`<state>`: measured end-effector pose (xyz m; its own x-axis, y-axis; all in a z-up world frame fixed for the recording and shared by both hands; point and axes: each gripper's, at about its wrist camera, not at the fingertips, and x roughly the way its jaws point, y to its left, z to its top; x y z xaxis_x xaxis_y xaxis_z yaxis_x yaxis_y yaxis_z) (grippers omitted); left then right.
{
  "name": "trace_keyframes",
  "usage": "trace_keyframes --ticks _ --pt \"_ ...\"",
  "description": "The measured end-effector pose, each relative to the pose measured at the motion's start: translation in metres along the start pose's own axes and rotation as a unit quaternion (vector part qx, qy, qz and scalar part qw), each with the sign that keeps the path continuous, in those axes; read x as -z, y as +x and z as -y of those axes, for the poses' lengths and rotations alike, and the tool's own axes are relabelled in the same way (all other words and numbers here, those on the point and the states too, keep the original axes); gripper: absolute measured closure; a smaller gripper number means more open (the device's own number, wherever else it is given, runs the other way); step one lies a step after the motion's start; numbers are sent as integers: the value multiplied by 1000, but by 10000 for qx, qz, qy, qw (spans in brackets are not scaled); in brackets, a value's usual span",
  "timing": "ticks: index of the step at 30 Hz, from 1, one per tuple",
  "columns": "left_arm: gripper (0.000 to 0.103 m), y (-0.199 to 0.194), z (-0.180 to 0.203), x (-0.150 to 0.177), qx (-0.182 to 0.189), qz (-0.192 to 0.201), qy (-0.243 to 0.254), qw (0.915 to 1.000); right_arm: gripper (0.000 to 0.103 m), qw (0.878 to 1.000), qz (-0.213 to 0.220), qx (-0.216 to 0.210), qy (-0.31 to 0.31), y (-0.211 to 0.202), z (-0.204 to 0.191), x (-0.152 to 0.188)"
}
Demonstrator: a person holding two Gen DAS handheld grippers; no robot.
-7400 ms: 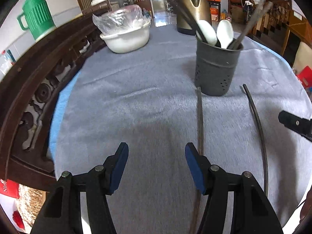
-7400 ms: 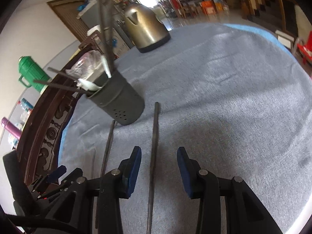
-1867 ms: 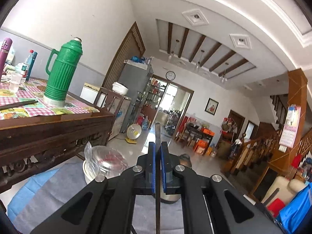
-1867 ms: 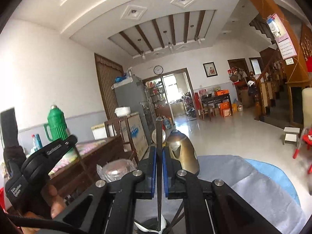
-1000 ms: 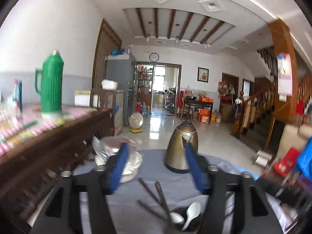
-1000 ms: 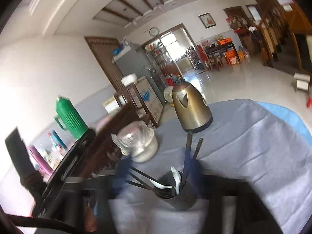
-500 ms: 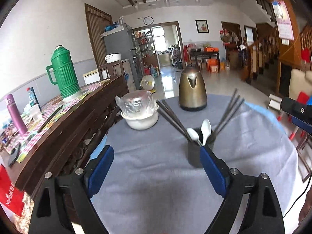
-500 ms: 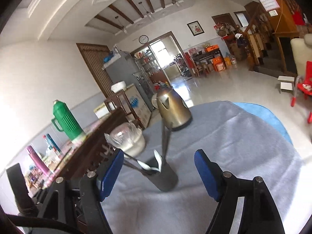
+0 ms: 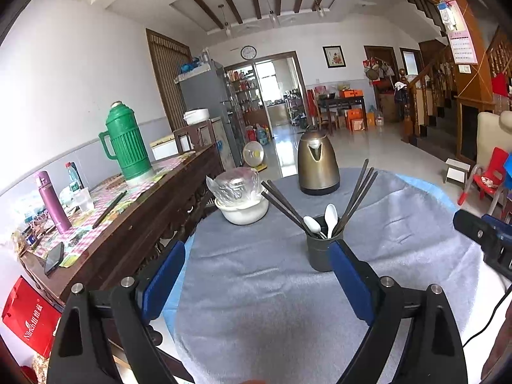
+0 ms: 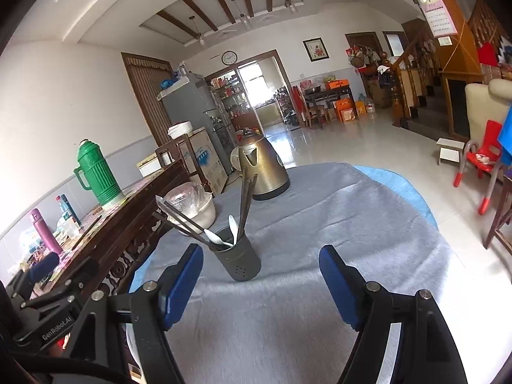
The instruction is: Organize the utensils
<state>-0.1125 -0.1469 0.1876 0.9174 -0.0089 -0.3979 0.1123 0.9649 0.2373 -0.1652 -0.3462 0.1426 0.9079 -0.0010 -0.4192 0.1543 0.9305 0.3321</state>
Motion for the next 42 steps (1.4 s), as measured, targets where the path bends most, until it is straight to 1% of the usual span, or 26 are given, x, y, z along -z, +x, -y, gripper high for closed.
trace_keyframes --ticks 4,8,13,18,29,33,39,42 --pt "9 -15 -2 -1 -20 117 45 9999 25 9999 6 24 -162 -16 -9 7" --pt "9 -29 -7 1 -31 180 30 9998 25 9998 -17 -14 -197 -28 -18 9" --pt "8 -44 -22 5 -42 206 -74 9998 25 9994 -15 32 -342 -45 -31 16" --pt "4 -50 -35 9 -106 237 -145 9996 25 9991 -53 67 -412 -59 -41 26" --pt "4 -50 -51 30 -214 -41 -181 9996 25 9993 36 177 -342 -82 -53 46" --pt "4 -53 -53 38 -229 -127 -206 9994 25 9990 11 279 -346 -85 -57 51" --pt "4 -60 -48 51 -178 -233 -146 9995 25 9992 -38 339 -188 -93 -55 65" --pt "4 -63 -45 57 -76 -300 -148 9994 25 9989 69 411 -236 -98 -55 72"
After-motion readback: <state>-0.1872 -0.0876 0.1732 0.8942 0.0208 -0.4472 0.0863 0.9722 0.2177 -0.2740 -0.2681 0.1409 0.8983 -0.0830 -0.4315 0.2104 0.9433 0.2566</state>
